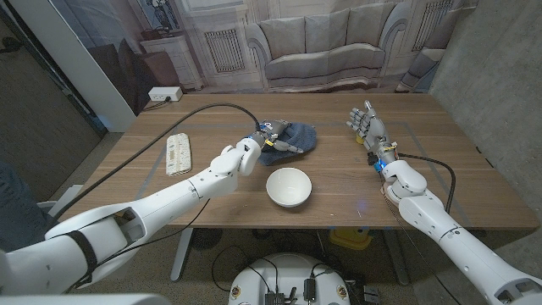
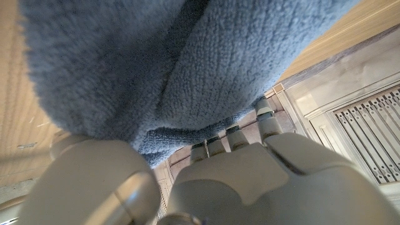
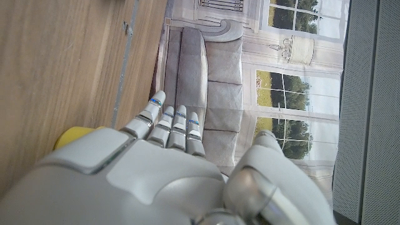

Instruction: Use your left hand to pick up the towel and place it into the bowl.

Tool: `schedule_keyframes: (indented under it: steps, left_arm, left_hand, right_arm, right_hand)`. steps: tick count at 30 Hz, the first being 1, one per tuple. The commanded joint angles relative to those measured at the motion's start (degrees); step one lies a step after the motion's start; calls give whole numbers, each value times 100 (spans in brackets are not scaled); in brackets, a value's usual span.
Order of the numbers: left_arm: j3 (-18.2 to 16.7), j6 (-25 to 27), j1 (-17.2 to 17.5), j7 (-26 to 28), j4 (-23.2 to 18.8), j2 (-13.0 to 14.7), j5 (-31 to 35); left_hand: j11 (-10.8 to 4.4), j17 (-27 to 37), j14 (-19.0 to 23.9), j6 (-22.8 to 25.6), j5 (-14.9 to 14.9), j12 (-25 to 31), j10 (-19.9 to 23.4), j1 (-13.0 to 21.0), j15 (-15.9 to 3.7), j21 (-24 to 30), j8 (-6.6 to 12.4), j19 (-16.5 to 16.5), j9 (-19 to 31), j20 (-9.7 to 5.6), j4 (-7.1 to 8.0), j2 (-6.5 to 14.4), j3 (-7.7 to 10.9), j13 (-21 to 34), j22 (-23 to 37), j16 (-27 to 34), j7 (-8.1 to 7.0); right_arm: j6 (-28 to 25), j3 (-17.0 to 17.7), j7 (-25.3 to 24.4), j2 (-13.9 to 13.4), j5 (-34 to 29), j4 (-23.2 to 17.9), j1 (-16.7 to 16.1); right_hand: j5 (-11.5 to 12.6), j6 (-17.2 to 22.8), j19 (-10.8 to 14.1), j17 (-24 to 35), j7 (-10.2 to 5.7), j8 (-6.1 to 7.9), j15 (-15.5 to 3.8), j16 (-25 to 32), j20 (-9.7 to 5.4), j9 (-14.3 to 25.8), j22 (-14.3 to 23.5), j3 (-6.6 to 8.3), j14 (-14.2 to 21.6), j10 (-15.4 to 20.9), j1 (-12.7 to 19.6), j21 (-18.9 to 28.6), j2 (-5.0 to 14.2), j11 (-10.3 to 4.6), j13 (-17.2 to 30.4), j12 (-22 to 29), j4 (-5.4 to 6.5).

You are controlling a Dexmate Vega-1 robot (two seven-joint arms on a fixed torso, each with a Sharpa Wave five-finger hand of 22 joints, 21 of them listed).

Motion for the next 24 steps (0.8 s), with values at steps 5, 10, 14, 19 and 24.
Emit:
schedule_keyframes:
  steps: [5,10,14,19,24]
  left_arm:
    - [108,167,-54,-207,48,-68,-35]
    - [149,216,-56,-211,25,-69,11]
    - [167,252,-66,-252,8,-70,25]
    - [191,307,-76,-291,11,-91,44]
    - [200,367,-84,-363,-26,-89,45]
  left_hand:
    - [17,27,-36,-24,62,7,-40,94,32,-20,22,-57,31,-2,-37,56,-1,21,12,-6,22]
    - [9,26,-49,-33,78,0,-64,154,38,-29,22,-72,31,-3,-55,88,15,21,12,-11,35]
    - [12,23,-93,-35,93,1,-67,231,41,-43,25,-99,30,-3,-84,117,33,20,11,-27,47]
    - [5,19,-111,-55,113,-6,-97,361,45,-43,24,-95,29,-8,-138,151,66,19,12,-32,52]
    - [6,14,-154,-58,138,-14,-135,548,30,-53,31,-111,28,-6,-219,189,113,18,10,-43,56]
  right_arm:
    - [-20,-15,-14,11,-5,12,30]
    - [1,-19,9,29,5,52,38]
    - [7,-17,17,31,9,63,37]
    - [-12,-14,35,16,27,63,34]
    - [-26,-32,63,24,22,99,81]
  right_hand:
    - [-8,62,25,22,-8,-3,29,-10,-109,7,31,2,32,23,-1,-18,31,9,22,-12,-24]
    - [-9,65,28,23,-11,-3,30,-10,-108,7,31,-3,31,25,-7,-29,31,-2,22,-12,-23]
    - [-10,73,30,24,-14,0,33,-11,-102,7,32,-7,30,29,-13,-39,31,13,22,-11,-23]
    - [-10,83,36,24,-17,3,28,-10,-102,7,32,-12,31,32,-18,-51,30,23,22,-11,-24]
    - [-10,79,41,24,-19,1,29,-9,-94,8,33,-16,34,31,-21,-60,30,5,22,-12,-25]
